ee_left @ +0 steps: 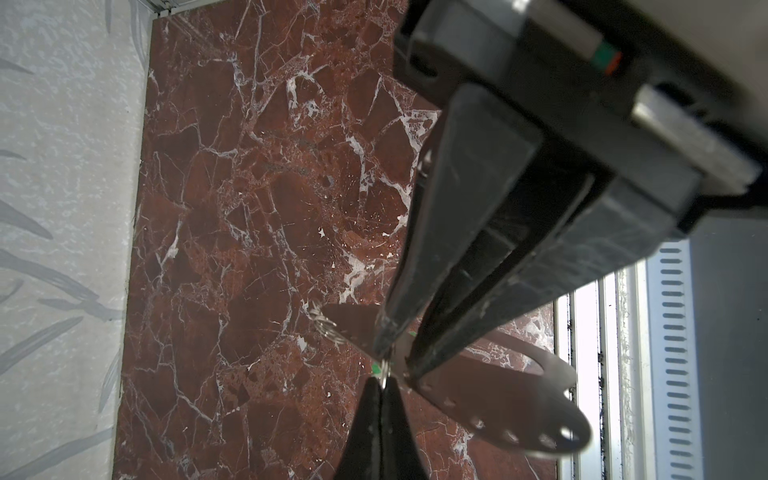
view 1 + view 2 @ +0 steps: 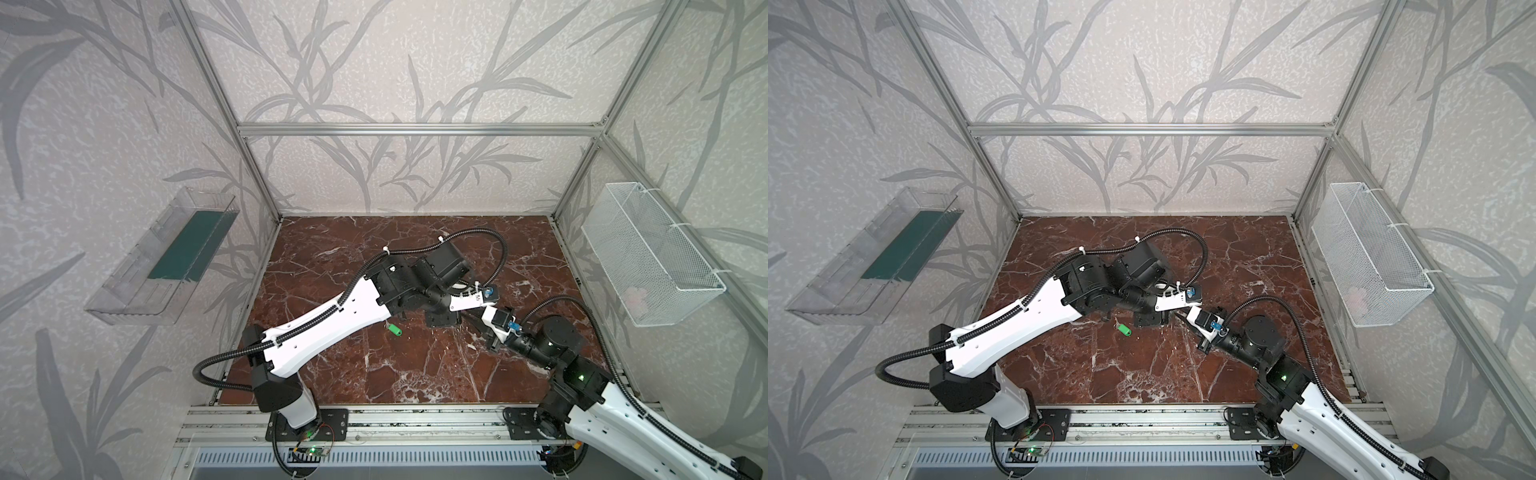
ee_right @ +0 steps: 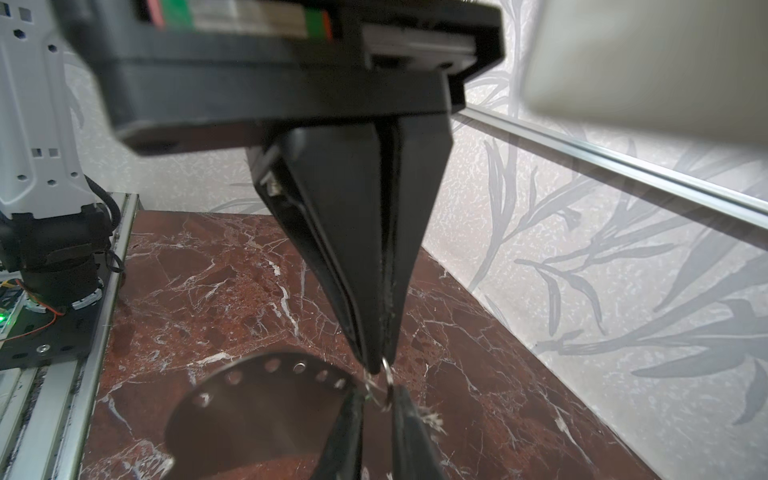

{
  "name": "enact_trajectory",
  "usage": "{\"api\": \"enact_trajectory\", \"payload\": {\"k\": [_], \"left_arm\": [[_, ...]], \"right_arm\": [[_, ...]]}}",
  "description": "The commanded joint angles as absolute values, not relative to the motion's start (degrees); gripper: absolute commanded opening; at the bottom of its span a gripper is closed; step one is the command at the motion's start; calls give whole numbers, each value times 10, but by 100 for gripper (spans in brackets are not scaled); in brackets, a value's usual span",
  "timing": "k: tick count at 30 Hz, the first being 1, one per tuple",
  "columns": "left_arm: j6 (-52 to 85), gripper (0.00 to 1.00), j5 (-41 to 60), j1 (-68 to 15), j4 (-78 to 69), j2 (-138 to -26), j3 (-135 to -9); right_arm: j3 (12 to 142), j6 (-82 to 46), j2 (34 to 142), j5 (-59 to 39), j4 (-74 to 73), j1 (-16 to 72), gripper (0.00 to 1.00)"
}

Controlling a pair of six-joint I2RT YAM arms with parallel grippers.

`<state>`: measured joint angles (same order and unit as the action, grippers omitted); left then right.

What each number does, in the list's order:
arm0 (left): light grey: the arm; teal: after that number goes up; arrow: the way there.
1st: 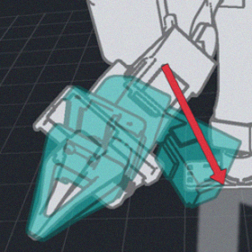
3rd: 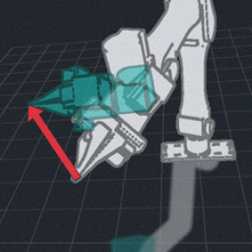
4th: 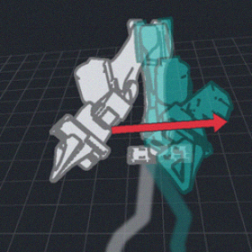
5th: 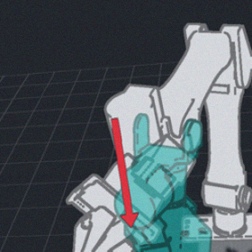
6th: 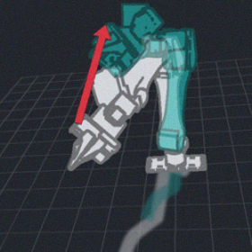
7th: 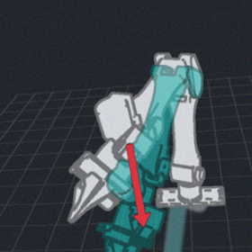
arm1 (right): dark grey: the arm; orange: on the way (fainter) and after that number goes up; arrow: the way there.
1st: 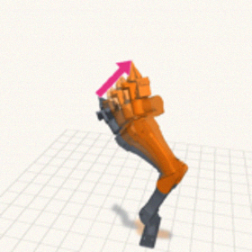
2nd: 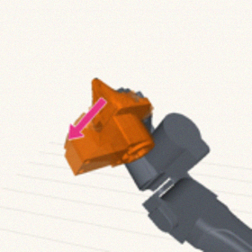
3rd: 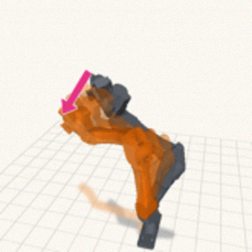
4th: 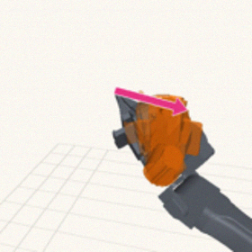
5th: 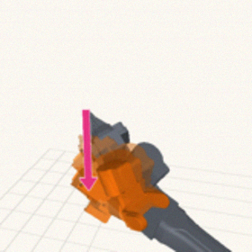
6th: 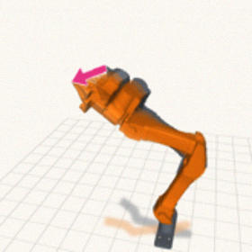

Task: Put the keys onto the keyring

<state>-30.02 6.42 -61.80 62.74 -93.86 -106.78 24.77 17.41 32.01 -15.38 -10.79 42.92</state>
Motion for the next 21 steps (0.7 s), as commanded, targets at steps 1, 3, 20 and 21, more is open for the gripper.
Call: {"api": "enact_trajectory", "payload": {"k": [1, 3, 20, 21], "left_arm": [[-319, 0, 78, -622, 640, -940, -1087], [-321, 0, 81, -622, 639, -939, -1085], [-336, 0, 100, -625, 627, -929, -1072], [-339, 0, 102, -626, 628, -929, -1072]], "right_arm": [[248, 166, 323, -153, -141, 431, 13], [245, 163, 323, -150, -148, 431, 12], [237, 140, 326, -123, -159, 431, 15], [237, 138, 328, -123, -160, 431, 14]]}}
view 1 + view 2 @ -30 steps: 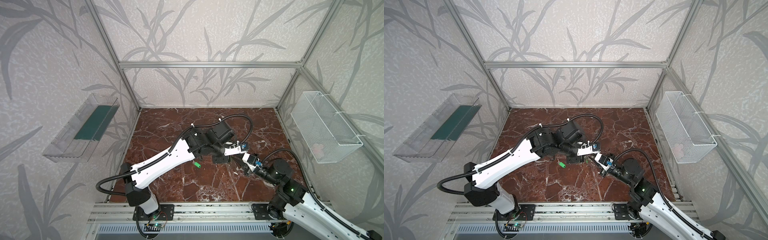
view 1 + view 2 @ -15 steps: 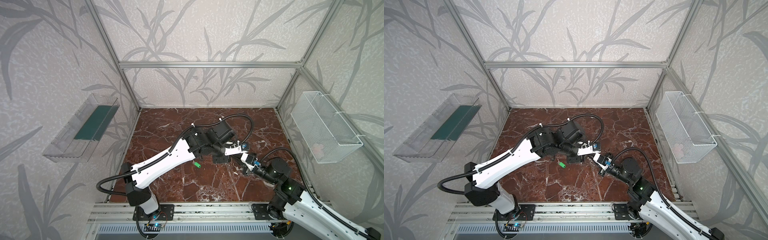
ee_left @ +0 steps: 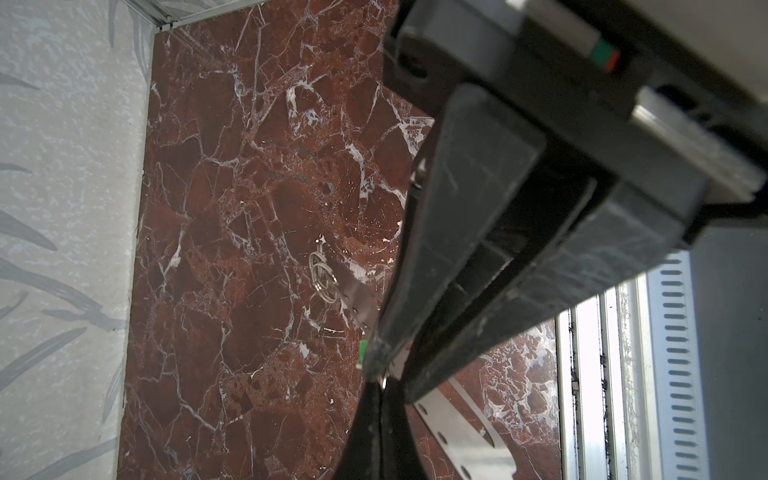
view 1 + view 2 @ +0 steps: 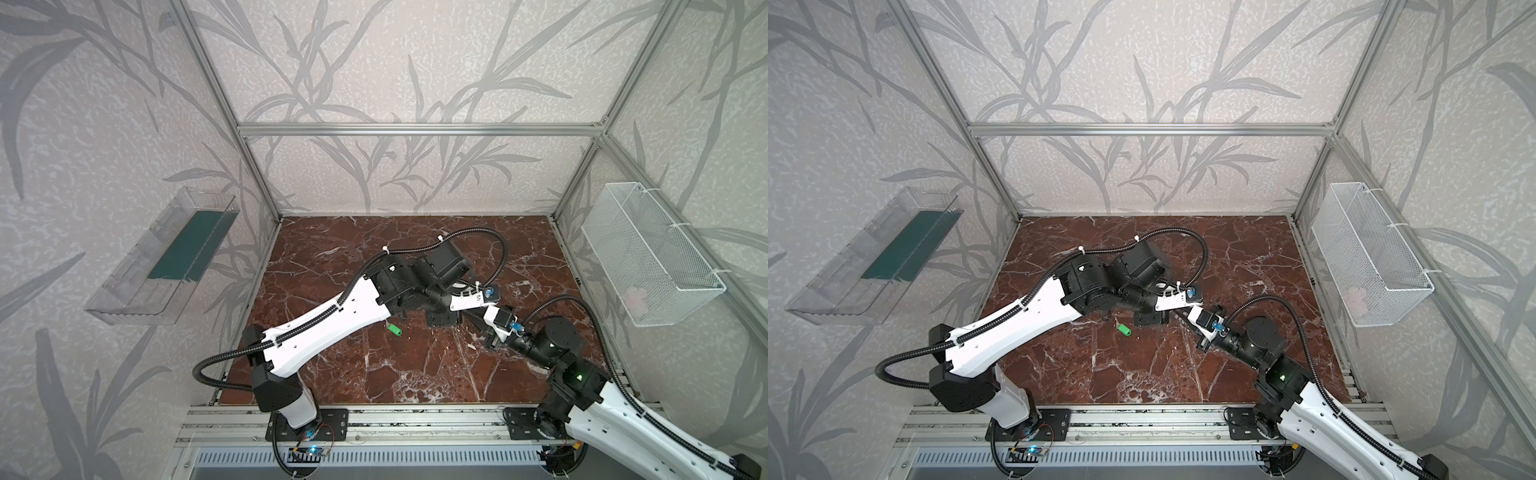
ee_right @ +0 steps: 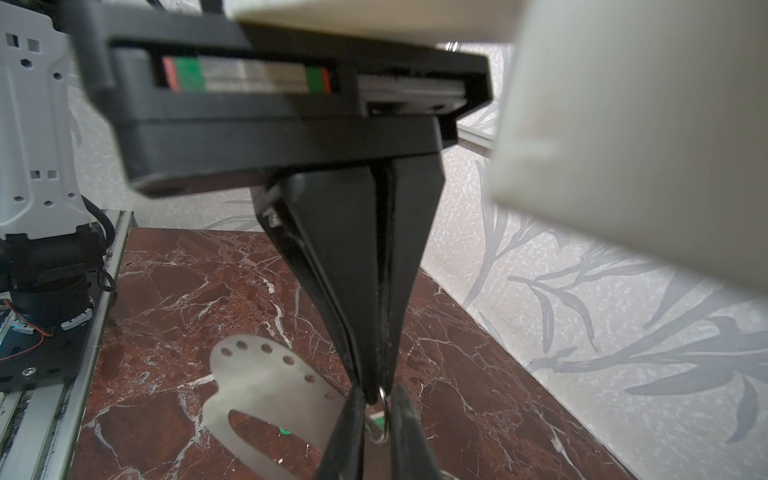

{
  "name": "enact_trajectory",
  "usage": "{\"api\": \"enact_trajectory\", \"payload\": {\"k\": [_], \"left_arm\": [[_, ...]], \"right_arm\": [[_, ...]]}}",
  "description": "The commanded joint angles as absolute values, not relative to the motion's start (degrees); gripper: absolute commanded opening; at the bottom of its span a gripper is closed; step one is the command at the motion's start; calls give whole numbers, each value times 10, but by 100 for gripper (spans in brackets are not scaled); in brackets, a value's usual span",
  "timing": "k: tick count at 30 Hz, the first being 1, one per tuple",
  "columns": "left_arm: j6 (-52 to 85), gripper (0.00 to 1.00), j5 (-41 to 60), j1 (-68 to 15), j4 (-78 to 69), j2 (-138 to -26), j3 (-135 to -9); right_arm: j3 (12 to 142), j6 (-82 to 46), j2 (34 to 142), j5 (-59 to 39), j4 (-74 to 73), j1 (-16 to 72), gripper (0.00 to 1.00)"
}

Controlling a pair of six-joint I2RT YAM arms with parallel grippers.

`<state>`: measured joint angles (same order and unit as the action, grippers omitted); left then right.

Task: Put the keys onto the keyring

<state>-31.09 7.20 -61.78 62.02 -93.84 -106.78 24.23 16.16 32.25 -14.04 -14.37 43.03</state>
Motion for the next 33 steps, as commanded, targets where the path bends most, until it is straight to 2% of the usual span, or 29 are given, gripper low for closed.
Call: {"api": "enact_trajectory", "payload": {"k": [1, 14, 33], "left_arm": [[-342, 0, 104, -626, 627, -927, -1070], [-359, 0, 91, -625, 605, -903, -1034], [-370, 0, 83, -626, 581, -878, -1001]], "right_arm": [[237, 137, 328, -124, -159, 431, 14], [218, 115, 284, -87, -145, 431, 18], [224, 97, 308, -155, -159, 431, 19]]}}
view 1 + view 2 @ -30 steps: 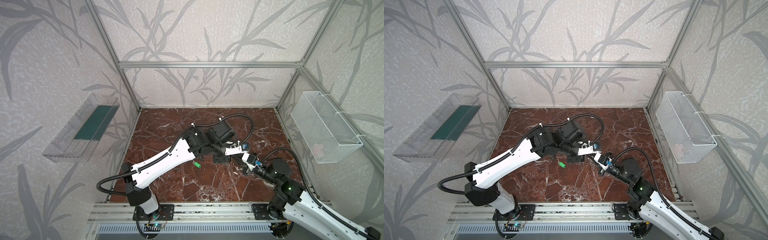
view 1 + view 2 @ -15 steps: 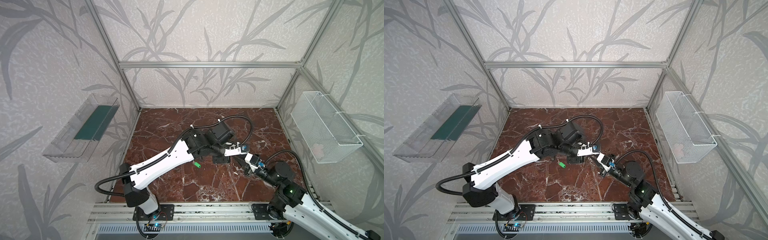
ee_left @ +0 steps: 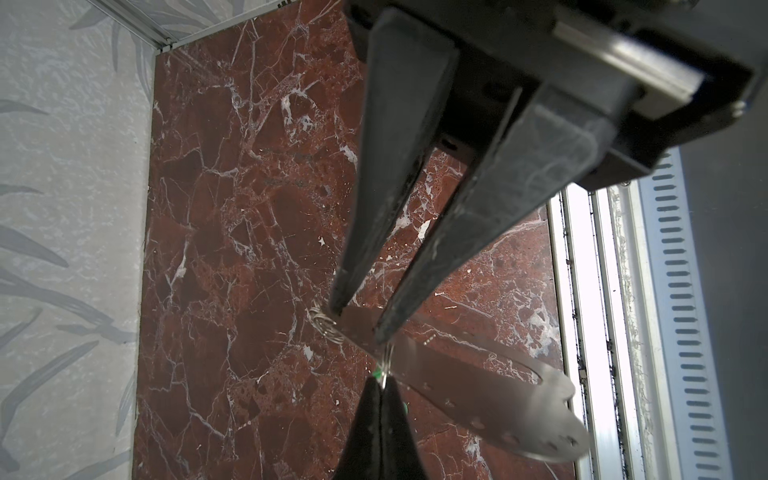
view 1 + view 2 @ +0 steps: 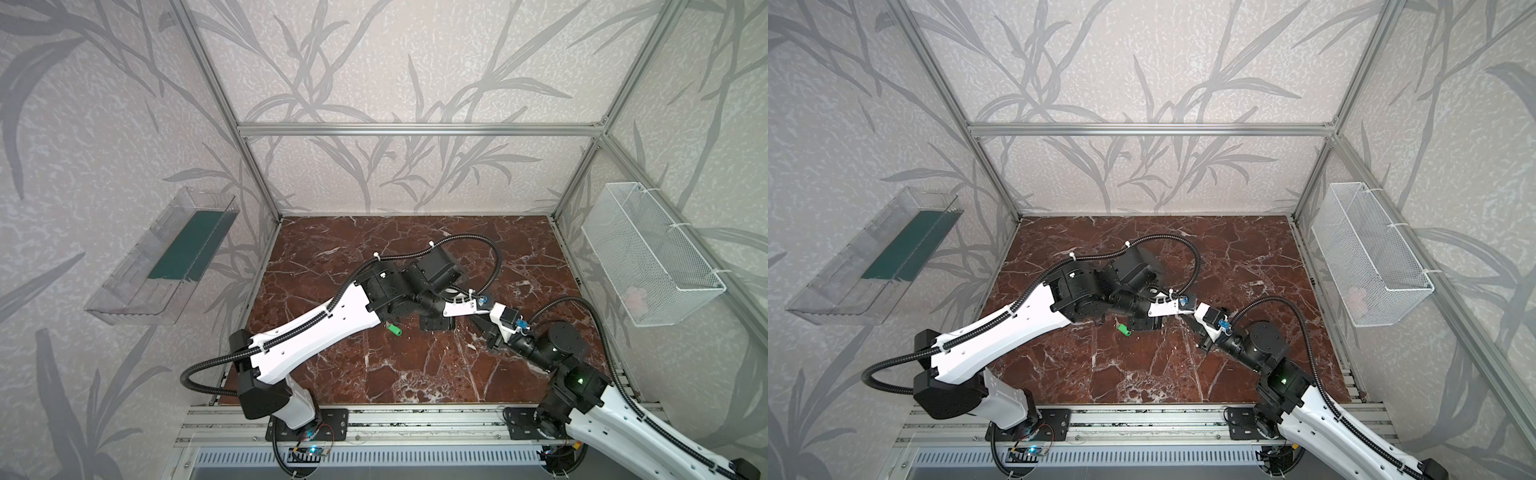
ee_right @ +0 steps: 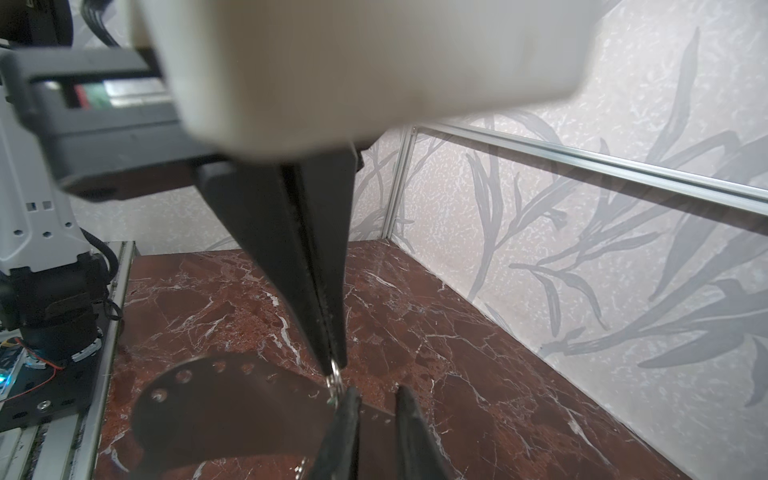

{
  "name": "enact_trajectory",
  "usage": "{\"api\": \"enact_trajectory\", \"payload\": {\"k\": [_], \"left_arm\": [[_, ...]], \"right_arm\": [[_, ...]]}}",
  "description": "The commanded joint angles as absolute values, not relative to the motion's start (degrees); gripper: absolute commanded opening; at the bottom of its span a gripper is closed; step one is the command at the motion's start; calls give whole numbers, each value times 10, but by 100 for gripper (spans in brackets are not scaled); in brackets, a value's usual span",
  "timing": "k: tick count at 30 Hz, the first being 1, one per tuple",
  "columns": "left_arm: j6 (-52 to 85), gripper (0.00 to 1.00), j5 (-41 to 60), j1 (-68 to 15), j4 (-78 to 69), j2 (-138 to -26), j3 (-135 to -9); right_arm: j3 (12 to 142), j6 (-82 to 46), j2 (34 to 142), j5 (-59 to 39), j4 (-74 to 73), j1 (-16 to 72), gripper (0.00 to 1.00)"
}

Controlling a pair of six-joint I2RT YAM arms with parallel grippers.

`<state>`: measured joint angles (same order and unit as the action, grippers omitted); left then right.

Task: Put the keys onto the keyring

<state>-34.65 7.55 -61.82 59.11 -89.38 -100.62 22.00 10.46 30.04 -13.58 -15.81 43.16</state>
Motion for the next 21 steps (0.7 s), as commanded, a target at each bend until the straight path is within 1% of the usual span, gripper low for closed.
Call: {"api": "enact_trajectory", "payload": {"k": [1, 10, 21], "left_arm": [[-370, 0, 84, -626, 579, -878, -1000], [-372, 0, 98, -626, 571, -867, -986], [-381, 0, 106, -626, 559, -866, -976]], "right_arm": [[226, 97, 311, -162, -156, 431, 18], [230, 90, 329, -172, -167, 431, 16], [240, 88, 360, -188, -174, 431, 15]]}}
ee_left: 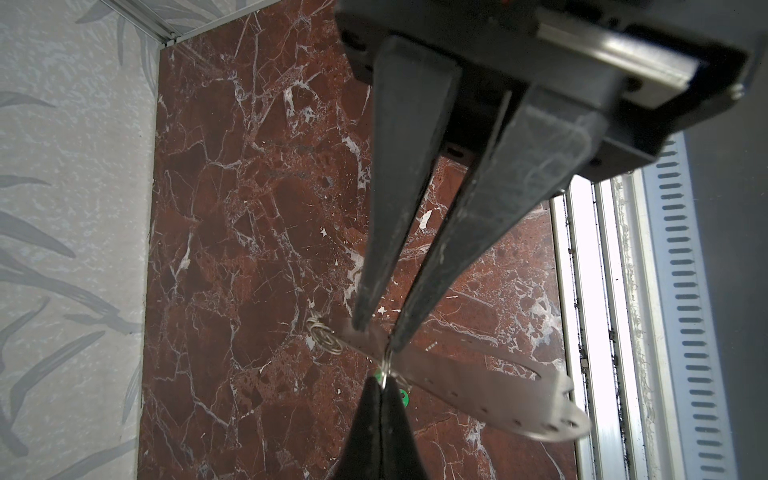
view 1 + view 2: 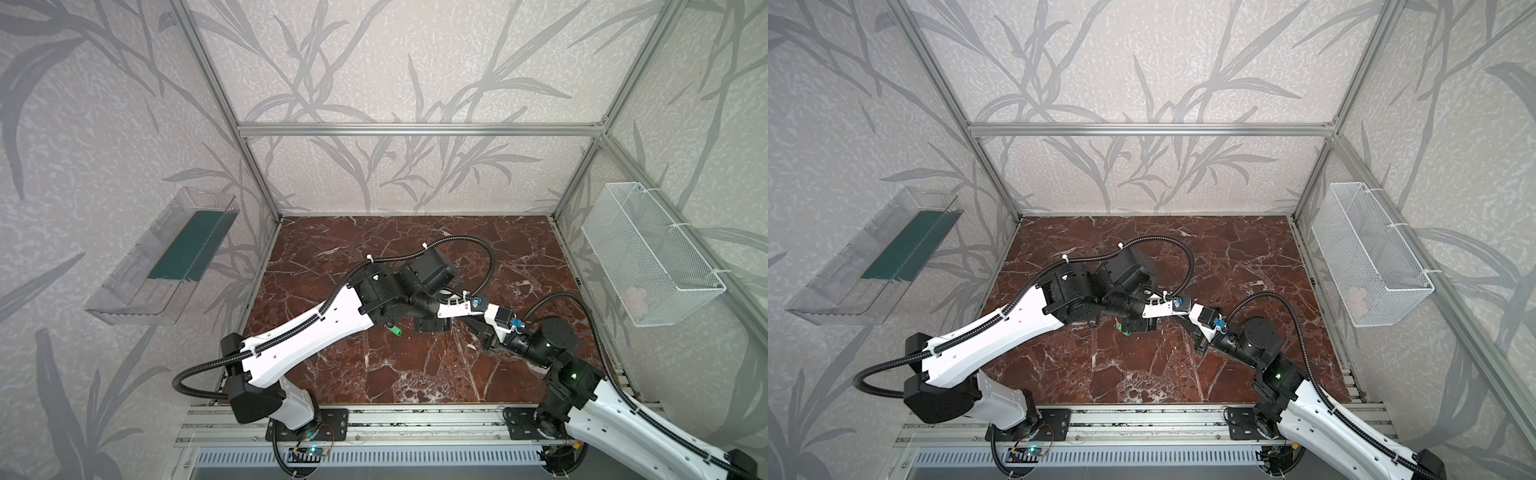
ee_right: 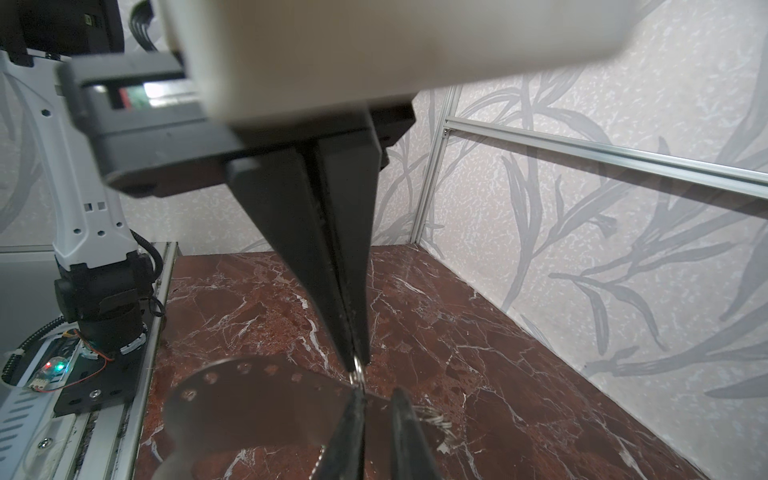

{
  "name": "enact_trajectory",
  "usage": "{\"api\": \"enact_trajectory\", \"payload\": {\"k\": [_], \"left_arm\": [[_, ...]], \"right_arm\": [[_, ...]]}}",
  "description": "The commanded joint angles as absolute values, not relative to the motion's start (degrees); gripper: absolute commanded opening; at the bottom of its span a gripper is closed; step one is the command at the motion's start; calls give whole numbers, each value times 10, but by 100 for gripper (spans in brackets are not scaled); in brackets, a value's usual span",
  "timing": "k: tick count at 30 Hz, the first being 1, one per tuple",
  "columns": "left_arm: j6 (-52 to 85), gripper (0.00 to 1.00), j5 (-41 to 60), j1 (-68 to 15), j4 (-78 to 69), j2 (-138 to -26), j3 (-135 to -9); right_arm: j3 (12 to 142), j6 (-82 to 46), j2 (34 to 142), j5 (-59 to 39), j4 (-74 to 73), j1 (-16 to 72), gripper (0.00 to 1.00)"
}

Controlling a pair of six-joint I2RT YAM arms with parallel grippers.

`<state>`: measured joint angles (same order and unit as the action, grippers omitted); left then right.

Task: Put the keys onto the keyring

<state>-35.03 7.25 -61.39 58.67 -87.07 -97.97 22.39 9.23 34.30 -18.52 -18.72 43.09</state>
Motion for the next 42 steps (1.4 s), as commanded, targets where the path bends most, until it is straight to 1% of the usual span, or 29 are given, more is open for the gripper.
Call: {"api": "enact_trajectory", "payload": {"k": [1, 20, 33, 42], "left_arm": [[-381, 0, 107, -626, 559, -866, -977], [-368, 0, 122, -625, 541, -870, -983], [-337, 0, 156, -604, 562, -878, -997], [-341, 0, 162, -603, 563, -878, -993]], "right_arm": [[240, 87, 363, -189, -175, 431, 15], [228, 88, 379, -187, -199, 430, 13], [184, 91, 337, -174, -256, 430, 14], [187, 97, 335, -175, -250, 430, 13]]}}
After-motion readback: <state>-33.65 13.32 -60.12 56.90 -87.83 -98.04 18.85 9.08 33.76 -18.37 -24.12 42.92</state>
